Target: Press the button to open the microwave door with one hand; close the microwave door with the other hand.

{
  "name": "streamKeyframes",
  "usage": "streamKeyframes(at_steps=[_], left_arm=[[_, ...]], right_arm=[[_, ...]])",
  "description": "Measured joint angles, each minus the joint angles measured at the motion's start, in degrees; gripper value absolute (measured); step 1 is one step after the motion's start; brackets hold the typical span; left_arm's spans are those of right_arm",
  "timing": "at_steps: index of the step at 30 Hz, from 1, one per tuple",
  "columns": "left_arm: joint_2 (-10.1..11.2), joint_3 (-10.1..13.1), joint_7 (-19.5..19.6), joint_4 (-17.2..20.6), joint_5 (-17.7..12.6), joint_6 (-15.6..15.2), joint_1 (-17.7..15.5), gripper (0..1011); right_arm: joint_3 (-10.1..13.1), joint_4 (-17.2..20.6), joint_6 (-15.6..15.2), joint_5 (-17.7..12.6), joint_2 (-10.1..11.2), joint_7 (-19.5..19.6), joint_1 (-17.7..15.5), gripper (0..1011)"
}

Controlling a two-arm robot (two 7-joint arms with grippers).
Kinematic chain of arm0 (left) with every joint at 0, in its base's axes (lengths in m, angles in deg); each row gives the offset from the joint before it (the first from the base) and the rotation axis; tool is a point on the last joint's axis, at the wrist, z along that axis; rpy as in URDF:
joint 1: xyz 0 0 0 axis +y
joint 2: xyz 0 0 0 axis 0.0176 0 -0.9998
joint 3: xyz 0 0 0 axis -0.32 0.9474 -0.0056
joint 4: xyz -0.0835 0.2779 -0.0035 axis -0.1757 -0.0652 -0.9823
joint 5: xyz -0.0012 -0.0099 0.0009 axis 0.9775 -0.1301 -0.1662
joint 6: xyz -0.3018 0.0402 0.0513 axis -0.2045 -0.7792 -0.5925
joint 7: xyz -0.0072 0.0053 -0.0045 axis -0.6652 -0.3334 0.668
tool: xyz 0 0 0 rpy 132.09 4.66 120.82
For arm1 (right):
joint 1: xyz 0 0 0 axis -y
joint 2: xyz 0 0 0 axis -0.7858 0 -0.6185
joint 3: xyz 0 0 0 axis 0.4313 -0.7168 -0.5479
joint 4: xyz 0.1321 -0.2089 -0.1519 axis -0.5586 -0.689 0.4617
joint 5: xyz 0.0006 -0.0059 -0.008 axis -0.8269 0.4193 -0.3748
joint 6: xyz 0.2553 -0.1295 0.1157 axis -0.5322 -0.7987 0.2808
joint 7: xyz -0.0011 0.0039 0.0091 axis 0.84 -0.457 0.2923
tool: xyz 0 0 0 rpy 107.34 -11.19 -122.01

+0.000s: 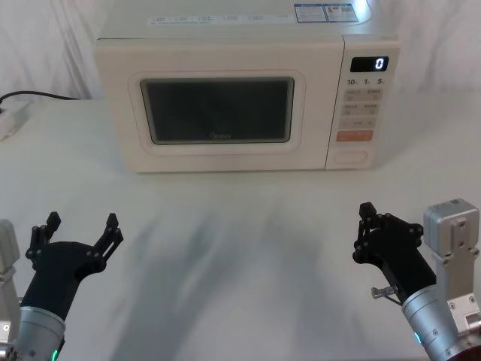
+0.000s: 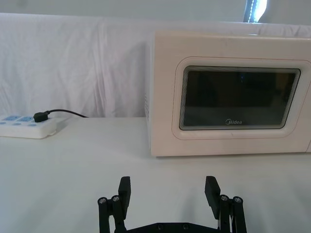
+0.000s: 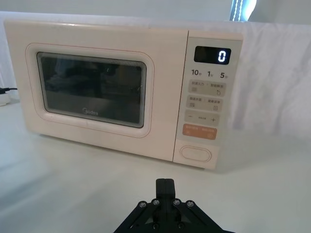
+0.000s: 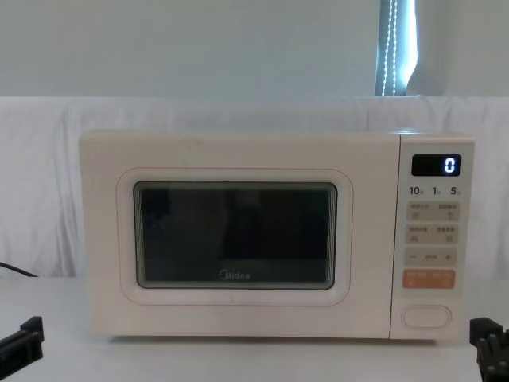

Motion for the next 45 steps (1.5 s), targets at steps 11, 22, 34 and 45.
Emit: streamKeyframes(at_steps=[11,22,34,45], left_arm=[[0.0,0.0,0.0,0.0,0.0,0.0,0.0,1001],[0.0,0.0,0.0,0.0,0.0,0.0,0.0,1001],[0.0,0.0,0.0,0.0,0.0,0.0,0.0,1001],[0.0,0.0,0.0,0.0,0.0,0.0,0.0,1001]], right_arm=[[1.5,-1.3,-0.8,0.4,-2.0,-0.4,0.9,0],[3.7,-6.3,-2.8,-0.6,-5.2,-2.1,5.3,0],[5.5,-13.1,-3.2,-0.3,-7.3,-4.2,10.6,0],[6.9,-19.5,-2.1,-0.7,-8.1,-6.5,16.1,0]])
